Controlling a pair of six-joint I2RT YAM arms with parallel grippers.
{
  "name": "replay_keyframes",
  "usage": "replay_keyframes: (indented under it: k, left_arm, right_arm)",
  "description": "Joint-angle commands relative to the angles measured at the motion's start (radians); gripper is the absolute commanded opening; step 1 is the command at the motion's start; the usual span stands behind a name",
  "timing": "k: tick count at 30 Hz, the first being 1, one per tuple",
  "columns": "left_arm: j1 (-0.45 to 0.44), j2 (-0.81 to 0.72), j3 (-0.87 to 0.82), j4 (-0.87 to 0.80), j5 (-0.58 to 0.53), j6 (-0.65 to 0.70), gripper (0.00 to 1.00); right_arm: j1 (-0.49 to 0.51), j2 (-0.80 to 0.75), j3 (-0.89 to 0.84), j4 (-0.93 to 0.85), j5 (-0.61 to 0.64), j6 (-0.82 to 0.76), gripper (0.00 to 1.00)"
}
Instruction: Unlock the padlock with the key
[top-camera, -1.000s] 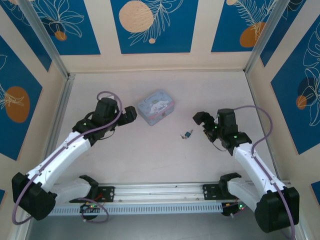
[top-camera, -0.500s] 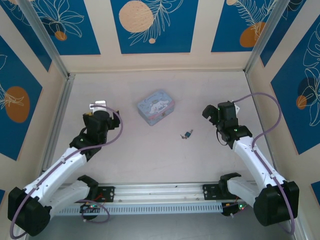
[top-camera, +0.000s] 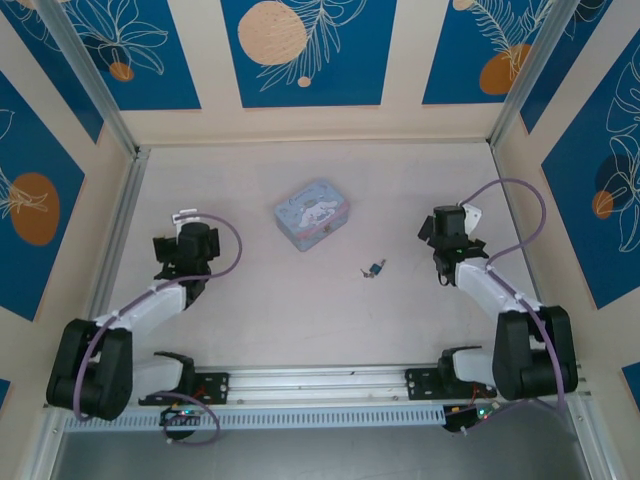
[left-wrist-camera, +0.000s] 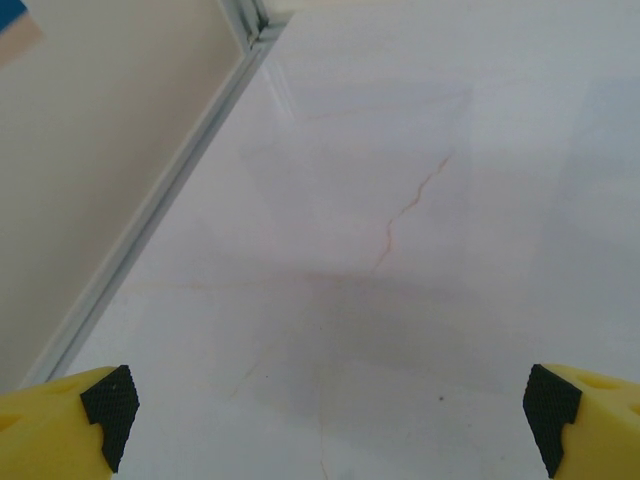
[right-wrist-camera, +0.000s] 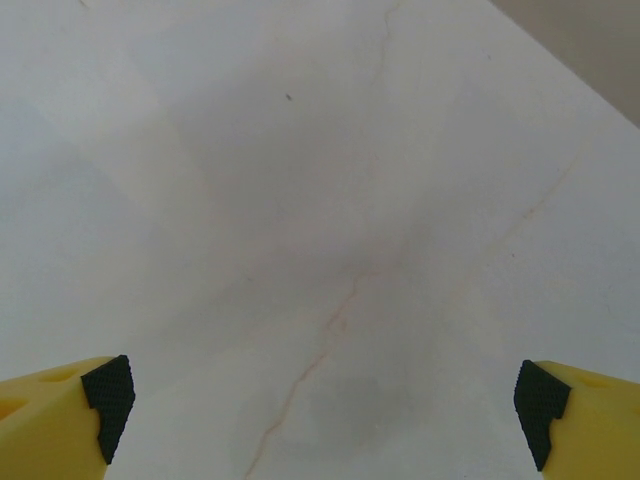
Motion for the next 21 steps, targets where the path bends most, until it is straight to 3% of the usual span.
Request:
replay_keyframes:
  k: [1,4,9,12,15,16,17,19,20,21]
  left_arm:
    - [0.033,0.066,-0.031,0.175,0.041,-0.008,1.00]
    - [0.053,0.107,-0.035,0.232,0.077,0.009,1.00]
    - [0.111,0.153,-0.021,0.301,0.267,0.046,1.00]
    - [0.130,0.176,0.000,0.297,0.377,0.081,1.00]
    - [0.135,0.201,-0.002,0.345,0.489,0.137,1.00]
    - [0.137,0.218,-0.025,0.401,0.496,0.145,1.00]
    - [0.137,0.240,-0.051,0.475,0.488,0.143,1.00]
    - [0.138,0.294,-0.089,0.586,0.504,0.148,1.00]
    - [0.137,0.312,-0.097,0.635,0.515,0.155,1.00]
    - [0.139,0.297,-0.083,0.576,0.522,0.153,1.00]
  right_arm:
    - [0.002,0.074,-0.038,0.174,0.084,-0.025,1.00]
    - [0.017,0.080,-0.102,0.392,0.059,-0.110,1.00]
    - [0.016,0.091,-0.224,0.767,-0.138,-0.331,1.00]
    - [-0.015,0.162,-0.326,1.040,-0.262,-0.361,0.99]
    - [-0.037,0.184,-0.272,0.945,-0.389,-0.379,1.00]
    - [-0.044,0.207,-0.265,0.932,-0.426,-0.384,1.00]
    - [-0.042,0.263,-0.278,1.044,-0.419,-0.388,1.00]
    - [-0.055,0.223,-0.233,0.878,-0.436,-0.369,1.00]
    - [-0.069,0.242,-0.237,0.930,-0.461,-0.369,0.99]
    - [-0.079,0.249,-0.240,0.942,-0.479,-0.361,1.00]
